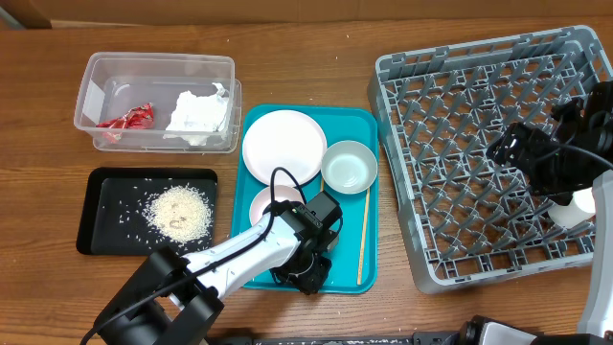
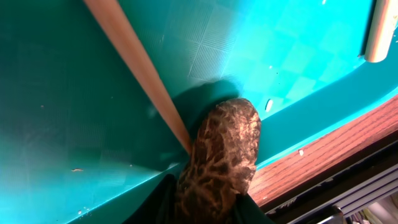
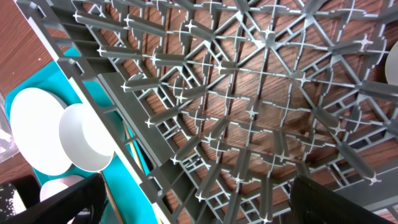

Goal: Sort waste into correct bins and load items into the dishwasher
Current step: 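Carry the brown scrap with left gripper and drop it on black tray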

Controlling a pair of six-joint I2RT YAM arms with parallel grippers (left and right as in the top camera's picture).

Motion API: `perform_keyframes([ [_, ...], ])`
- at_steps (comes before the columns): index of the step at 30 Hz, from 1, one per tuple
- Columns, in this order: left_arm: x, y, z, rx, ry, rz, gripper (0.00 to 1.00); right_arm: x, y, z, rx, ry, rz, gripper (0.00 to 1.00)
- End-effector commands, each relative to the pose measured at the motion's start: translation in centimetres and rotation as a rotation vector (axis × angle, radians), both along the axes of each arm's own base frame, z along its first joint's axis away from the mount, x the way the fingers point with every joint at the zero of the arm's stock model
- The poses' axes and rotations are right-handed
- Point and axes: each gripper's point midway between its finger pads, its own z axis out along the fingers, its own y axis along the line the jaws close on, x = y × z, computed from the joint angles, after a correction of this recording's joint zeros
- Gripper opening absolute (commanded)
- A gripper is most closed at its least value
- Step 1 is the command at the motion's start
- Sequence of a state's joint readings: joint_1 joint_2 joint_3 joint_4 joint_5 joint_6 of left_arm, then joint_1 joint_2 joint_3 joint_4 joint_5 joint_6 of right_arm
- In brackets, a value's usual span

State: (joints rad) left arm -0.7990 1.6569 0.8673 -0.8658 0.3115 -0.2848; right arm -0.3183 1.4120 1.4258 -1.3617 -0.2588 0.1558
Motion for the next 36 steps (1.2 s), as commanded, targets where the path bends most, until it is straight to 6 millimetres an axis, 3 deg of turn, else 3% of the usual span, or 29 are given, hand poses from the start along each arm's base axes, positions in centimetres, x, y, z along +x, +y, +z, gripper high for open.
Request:
perform_keyframes([
  [1, 0.5, 0.2, -0.1, 0.029, -0.025, -0.011, 0.15, 0.3, 0.1, 0.8, -0.007, -0.031, 0.013, 0.97],
  [9, 2.7, 0.3, 2.2, 0.097, -0.101, -0.019, 0.09, 0.3, 0.1, 0.8, -0.007, -0.030, 0.013, 0.97],
  [15, 6.1, -0.4, 6.5, 0.102, -0.257, 0.002, 0.04, 0.3, 0.1, 0.8, -0.007, -0.029, 0.013, 0.97],
  [19, 8.9, 1.5, 9.9, 0.175, -0.408, 0.104, 0.04, 0.2, 0.1, 0.8, -0.007, -0.028, 0.013, 0.97],
  [24, 11.9, 6.2, 13.3, 0.238, -0.516, 0.300, 0.04, 0.2, 0.1, 0.8, -0.007, -0.028, 0.013, 0.97],
  [27, 13.5, 10.5, 14.4, 0.259, -0.522, 0.462, 0.04, 0.2, 0.1, 0.8, -0.007, -0.028, 0.013, 0.97],
  [36, 16.0, 23.4, 13.3, 0.412, -0.483, 0.891, 0.04, 0.2, 0.1, 0.8, -0.007, -0.027, 0.013, 0.97],
])
